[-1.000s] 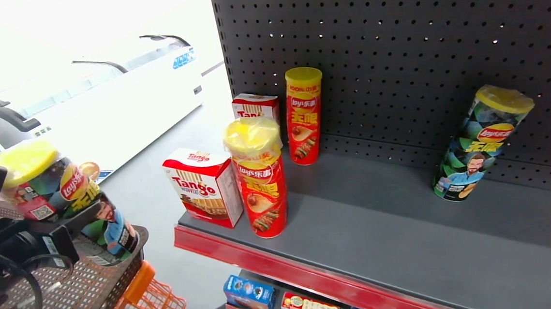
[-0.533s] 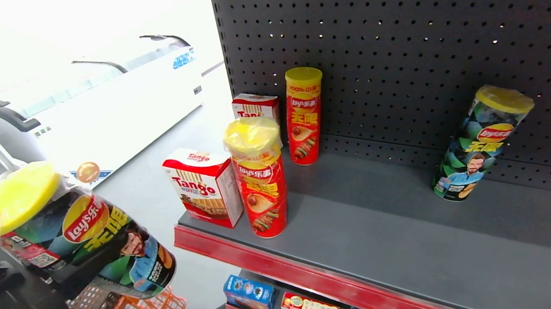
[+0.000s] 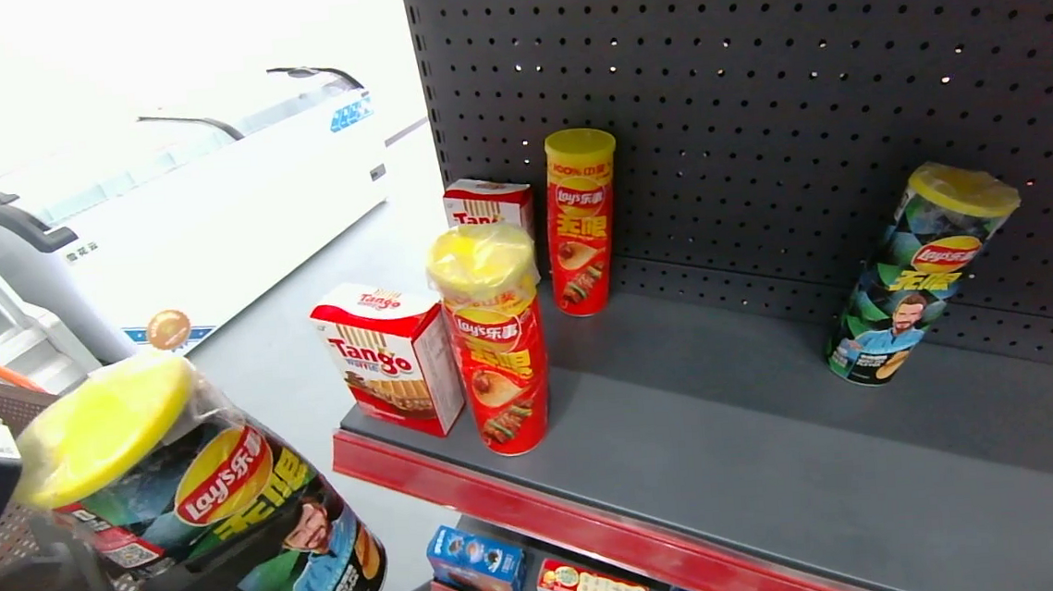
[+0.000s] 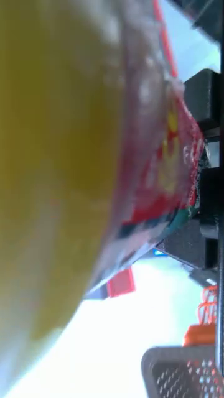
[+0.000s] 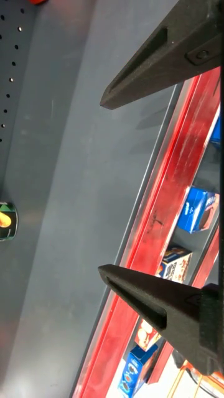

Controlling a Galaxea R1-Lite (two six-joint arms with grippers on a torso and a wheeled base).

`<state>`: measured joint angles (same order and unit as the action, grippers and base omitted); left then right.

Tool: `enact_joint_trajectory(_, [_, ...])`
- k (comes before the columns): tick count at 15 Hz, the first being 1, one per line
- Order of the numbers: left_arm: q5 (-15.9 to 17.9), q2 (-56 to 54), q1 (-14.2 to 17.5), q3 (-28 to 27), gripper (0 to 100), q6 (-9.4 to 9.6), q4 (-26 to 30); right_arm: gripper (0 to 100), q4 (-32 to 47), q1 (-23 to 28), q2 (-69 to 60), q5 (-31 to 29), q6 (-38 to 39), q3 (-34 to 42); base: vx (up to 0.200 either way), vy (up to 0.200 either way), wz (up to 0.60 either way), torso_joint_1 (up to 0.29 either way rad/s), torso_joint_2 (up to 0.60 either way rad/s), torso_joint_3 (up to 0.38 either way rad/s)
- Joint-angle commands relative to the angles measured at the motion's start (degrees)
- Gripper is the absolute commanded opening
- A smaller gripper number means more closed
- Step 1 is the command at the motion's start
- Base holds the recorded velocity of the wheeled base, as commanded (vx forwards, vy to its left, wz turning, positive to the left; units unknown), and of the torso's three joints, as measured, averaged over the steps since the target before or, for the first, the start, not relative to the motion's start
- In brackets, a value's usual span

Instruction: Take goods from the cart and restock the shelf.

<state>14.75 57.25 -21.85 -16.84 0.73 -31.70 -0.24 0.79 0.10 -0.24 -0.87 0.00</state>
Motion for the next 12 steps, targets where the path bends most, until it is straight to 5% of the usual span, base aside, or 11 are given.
enact_joint_trajectory(1, [0.10,-0.21,-2.06,-1.71,0,0.06,1.37,100,-0.02,0.00,0.08,-0.02,-0.10,0.00,0.000,0.000,0.00,0.000,0.00,0.000])
enact_joint_trajectory(6, [0.19,-0.47,-9.09,-1.01,0,0.24,1.90,100,-0.02,0.00,0.08,0.33,-0.19,0.00,0.000,0.000,0.00,0.000,0.00,0.000])
enact_joint_trajectory(12, [3.53,-0.29,-10.06,-1.18,0,0.32,1.99,100,-0.02,0.00,0.08,0.33,-0.19,0.00,0.000,0.000,-0.10,0.001,0.00,0.000])
